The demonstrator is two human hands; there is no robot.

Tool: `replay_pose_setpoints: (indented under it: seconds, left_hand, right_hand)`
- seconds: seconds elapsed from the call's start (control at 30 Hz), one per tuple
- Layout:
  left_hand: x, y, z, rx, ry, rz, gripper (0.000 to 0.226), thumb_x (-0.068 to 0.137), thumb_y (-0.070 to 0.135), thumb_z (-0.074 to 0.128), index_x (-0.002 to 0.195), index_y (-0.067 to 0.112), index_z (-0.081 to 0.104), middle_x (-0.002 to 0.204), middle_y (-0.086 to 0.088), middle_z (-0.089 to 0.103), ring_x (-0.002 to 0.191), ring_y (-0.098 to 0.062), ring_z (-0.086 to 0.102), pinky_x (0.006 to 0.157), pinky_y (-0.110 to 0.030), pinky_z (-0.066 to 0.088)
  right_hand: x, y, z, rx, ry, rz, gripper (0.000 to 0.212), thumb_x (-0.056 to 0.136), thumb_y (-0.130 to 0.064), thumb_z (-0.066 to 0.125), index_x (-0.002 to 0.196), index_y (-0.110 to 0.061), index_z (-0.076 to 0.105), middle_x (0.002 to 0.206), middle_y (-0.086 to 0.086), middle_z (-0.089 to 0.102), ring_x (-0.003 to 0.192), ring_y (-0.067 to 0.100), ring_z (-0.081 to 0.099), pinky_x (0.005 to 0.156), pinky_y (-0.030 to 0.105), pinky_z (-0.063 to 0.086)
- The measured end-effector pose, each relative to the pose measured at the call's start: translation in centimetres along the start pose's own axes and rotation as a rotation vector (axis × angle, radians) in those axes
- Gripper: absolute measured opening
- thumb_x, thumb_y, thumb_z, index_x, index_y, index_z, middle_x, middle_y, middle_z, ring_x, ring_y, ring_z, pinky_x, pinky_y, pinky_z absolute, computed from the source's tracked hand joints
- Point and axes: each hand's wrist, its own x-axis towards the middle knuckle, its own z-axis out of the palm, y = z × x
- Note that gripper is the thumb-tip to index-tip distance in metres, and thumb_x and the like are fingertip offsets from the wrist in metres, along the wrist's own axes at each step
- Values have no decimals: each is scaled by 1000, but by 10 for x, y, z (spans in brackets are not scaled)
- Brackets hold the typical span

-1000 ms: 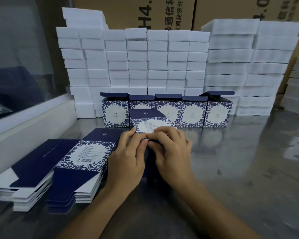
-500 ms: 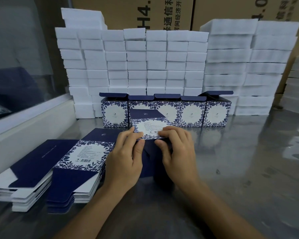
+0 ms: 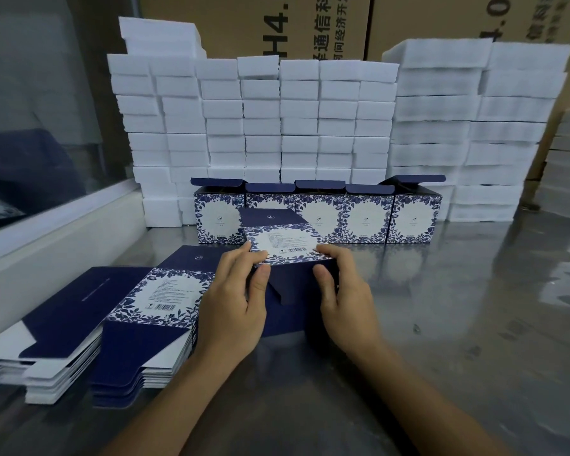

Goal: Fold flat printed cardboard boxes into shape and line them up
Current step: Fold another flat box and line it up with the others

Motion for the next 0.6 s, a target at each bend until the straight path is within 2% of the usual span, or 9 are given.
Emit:
replay_pose_setpoints:
  seconds: [0.1,0.17,0.27,0.33,0.4,0.5,0.6]
  left_hand:
    - [0,0,0,-3,-2,-3,32,98,33,43,115,17,65,132,3,57,112,-12,59,81,-29,47]
    - [1,0,0,-7,0,-7,32,98,33,44,115,17,65,132,3,57,110,-15,60,81,-31,49]
    - [-1,0,1,-15,-4,-14,30,97,35,47,119,20,62,133,5,56,112,-13,59,85,-33,51]
    - [-4,-2,1,-9,-9,-29,37,94,37,58,129,25,52,135,9,54,116,-8,56,89,-30,49]
    - [-7,-5,0,-28,-25,-69,61,86,36,71,139,32,39,138,13,52,119,-7,55,91,-30,49]
    - [-9,-11,-3,-8,-100,-100,89,77,34,80,146,45,24,146,15,45,124,-12,55,93,-36,52]
    - [-12,-14,-1,71,-177,-117,100,73,36,82,145,53,15,148,20,40,123,-13,52,87,-28,46]
  right_hand:
    - [3,1,-1,4,48,9,18,102,-29,52,113,-43,52,89,-21,62,83,7,60,70,29,45]
    - [6,2,-3,-17,63,-17,18,101,-25,55,109,-41,52,80,-22,62,74,8,59,65,31,44]
    - [7,5,-4,-16,72,-20,17,100,-27,57,110,-40,54,75,-19,65,69,8,59,63,34,48]
    - [6,6,-4,30,49,18,19,101,-31,56,114,-43,54,83,-13,68,79,11,64,71,42,55]
    - [6,9,-4,103,13,41,27,100,-31,59,120,-48,52,99,-14,67,92,11,66,79,47,56]
    - [3,9,-4,162,-89,39,58,91,-27,72,129,-58,42,127,-15,59,111,12,62,90,47,56]
    - [-1,7,-1,118,-137,39,87,79,-21,84,136,-60,31,142,-28,41,124,11,52,95,45,54]
